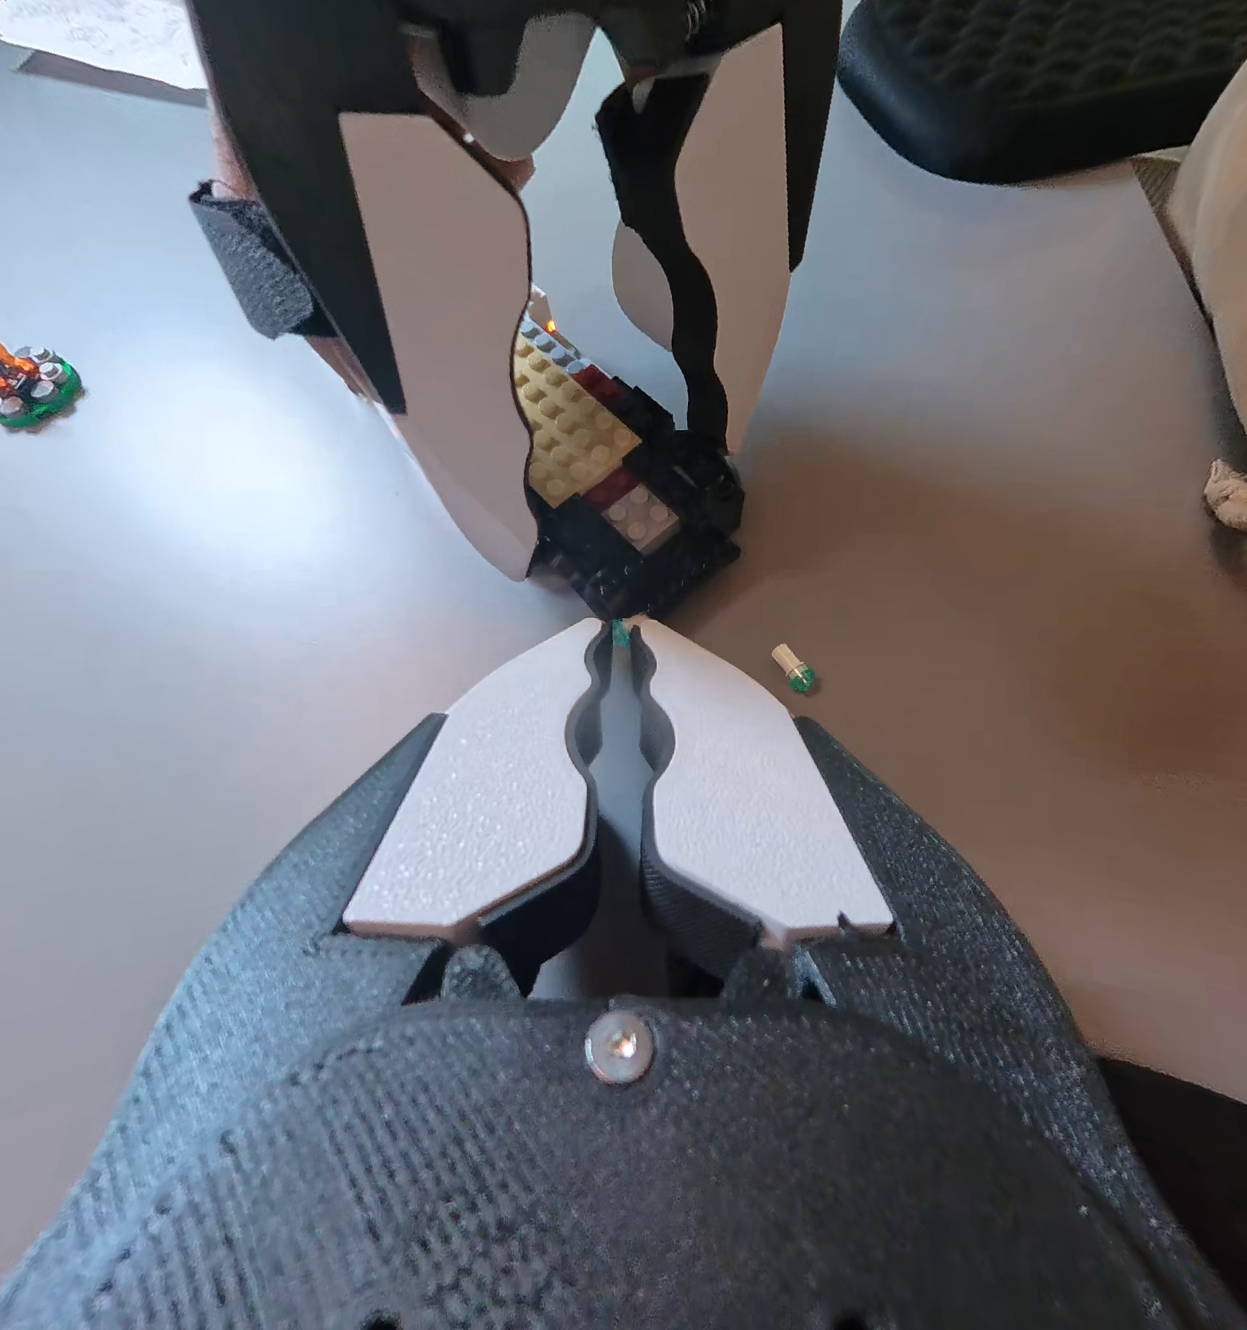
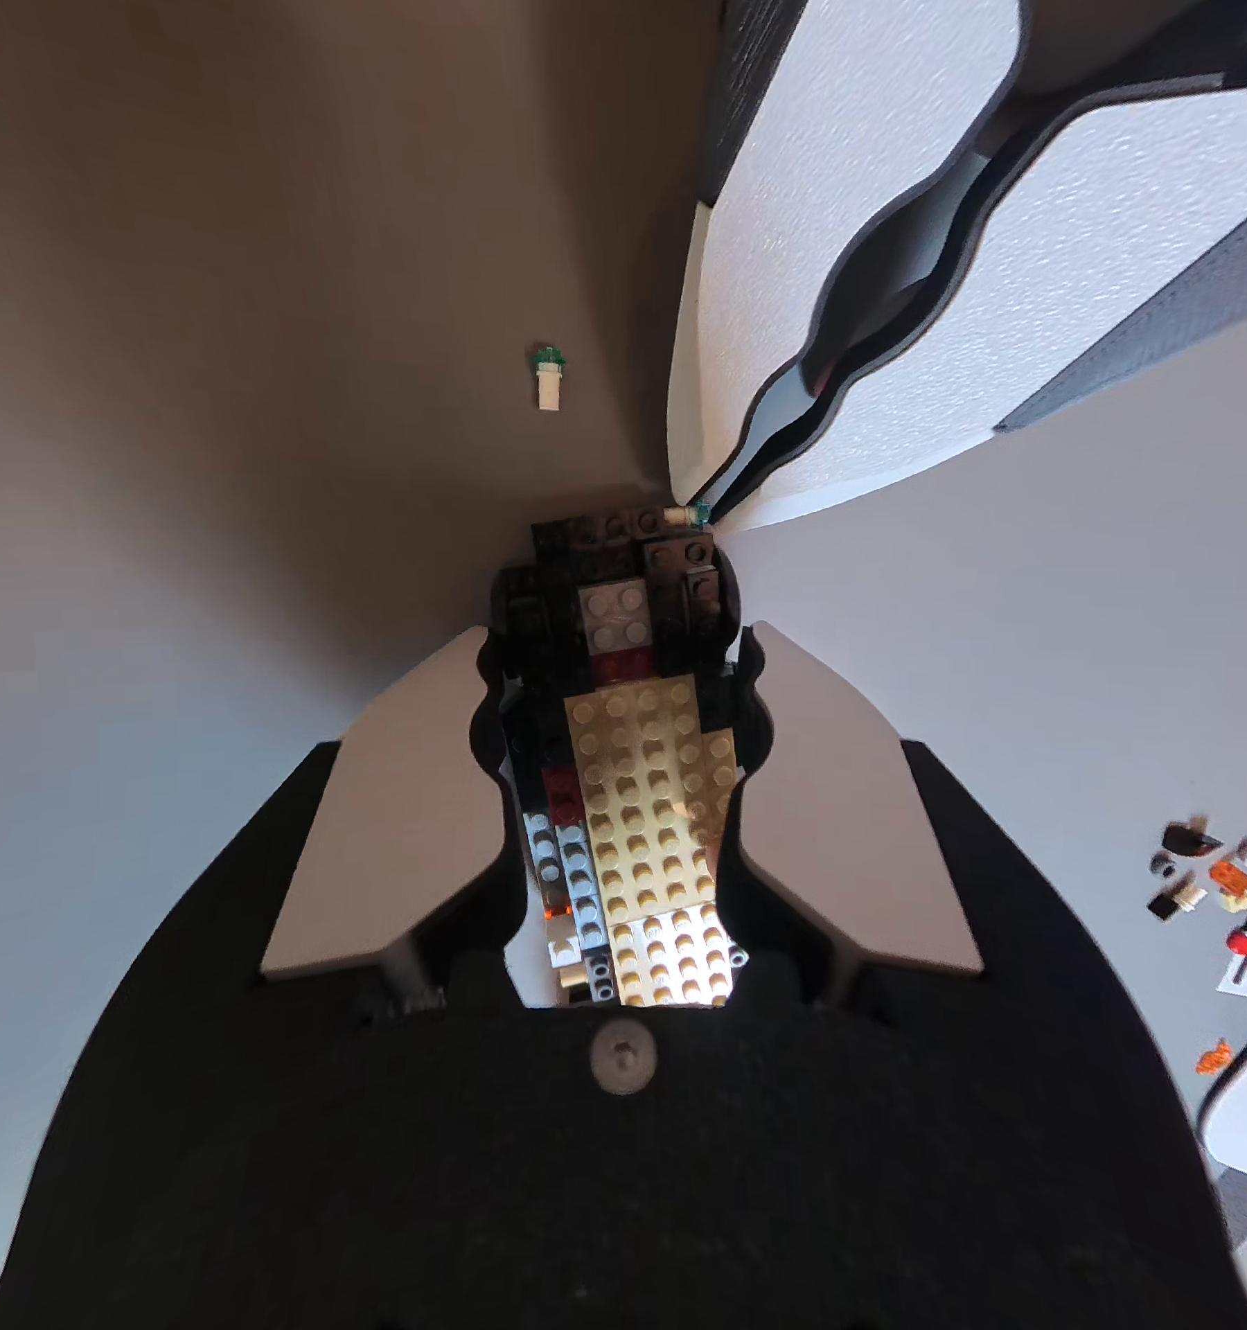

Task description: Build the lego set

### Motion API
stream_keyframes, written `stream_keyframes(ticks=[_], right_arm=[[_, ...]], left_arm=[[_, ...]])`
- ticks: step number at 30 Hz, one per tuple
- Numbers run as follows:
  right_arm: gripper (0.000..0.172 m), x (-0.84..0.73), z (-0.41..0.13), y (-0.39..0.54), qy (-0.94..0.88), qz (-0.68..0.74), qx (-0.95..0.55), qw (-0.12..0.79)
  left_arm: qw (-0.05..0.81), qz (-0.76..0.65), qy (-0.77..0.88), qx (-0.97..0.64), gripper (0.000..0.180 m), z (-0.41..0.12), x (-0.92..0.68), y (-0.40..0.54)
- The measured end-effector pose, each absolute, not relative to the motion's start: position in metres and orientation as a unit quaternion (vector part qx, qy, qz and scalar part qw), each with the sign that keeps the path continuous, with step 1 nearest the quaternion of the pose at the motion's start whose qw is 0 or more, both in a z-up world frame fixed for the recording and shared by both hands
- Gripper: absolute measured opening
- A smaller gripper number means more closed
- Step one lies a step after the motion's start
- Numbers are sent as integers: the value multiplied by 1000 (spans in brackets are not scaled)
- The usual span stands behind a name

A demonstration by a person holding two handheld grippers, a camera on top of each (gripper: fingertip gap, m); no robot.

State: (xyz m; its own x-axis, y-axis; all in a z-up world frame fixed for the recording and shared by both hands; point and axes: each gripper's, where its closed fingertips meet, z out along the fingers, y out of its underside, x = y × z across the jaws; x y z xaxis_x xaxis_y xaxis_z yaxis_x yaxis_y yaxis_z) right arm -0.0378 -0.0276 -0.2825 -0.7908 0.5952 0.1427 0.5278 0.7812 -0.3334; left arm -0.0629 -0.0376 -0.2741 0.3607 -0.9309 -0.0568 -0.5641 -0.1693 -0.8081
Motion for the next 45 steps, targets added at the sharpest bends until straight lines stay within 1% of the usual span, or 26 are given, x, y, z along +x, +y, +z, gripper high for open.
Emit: stream_keyframes(ticks=[5,9,14,17,23,29,32,34,40,45], right_arm=[[56,-39,-276,-28,-925,148,-313,155],[56,-36,-278,-26,-930,132,-307,155],[58,-35,-280,-26,-935,118,-301,148],[58,-35,-280,-26,-937,112,-299,144],[58,-34,-280,-25,-940,106,-297,135],[60,-32,-280,-23,-944,99,-291,118],[60,-31,-280,-23,-945,99,-291,113],[60,-32,-280,-22,-945,101,-290,116],[59,-33,-283,-22,-947,96,-281,122],[58,-35,-283,-24,-945,107,-278,137]], left_arm=[[384,-271,499,-728,3,-269,-60,-40],[376,-276,497,-732,2,-270,-59,-41],[374,-258,503,-735,2,-273,-60,-40],[375,-238,515,-733,7,-276,-61,-40],[373,-196,533,-733,11,-280,-66,-37],[337,-174,557,-739,14,-285,-68,-32],[315,-180,567,-740,13,-285,-65,-32],[310,-182,573,-736,9,-286,-64,-33],[326,-175,574,-730,7,-285,-63,-31],[335,-224,550,-731,7,-280,-62,-34]])
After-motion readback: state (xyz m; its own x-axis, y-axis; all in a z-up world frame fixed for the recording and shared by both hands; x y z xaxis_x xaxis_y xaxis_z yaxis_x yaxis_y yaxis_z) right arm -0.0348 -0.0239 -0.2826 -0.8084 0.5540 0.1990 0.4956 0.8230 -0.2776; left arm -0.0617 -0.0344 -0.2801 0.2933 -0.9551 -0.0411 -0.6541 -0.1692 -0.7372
